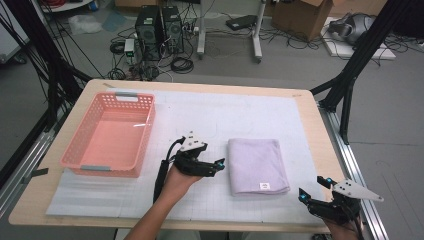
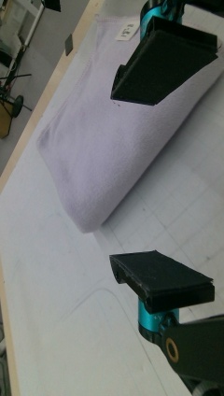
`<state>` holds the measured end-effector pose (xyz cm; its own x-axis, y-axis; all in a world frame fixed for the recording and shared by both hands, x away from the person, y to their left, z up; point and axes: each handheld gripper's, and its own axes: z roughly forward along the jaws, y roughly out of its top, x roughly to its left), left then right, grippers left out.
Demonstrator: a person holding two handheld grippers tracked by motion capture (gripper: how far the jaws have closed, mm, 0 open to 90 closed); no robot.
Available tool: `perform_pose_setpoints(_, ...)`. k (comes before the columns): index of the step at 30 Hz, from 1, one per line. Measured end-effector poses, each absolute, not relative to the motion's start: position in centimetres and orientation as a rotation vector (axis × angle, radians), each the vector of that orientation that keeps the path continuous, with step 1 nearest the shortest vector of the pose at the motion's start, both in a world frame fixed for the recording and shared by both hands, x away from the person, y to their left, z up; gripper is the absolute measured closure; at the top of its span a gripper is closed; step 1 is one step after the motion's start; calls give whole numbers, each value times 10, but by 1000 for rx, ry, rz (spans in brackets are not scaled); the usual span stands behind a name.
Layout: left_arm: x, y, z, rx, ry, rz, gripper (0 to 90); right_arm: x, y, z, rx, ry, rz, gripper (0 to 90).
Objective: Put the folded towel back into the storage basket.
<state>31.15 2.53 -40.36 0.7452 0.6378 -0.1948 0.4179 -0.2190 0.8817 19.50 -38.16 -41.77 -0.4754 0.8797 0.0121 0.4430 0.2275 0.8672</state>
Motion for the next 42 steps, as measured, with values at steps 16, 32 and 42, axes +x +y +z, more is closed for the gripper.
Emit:
perform_pose_setpoints(16,325,-31,-423,1978,865,160,192,196,-383,-418,1214,2020,1187,193)
perform_pose_setpoints(32,331,-48,-442,2053,985,87,190,197,-381,-419,1207,2029,1184,194)
perform_pose_setpoints(42,324,-55,-444,2067,901,92,489,197,-381,-419,1209,2032,1182,194)
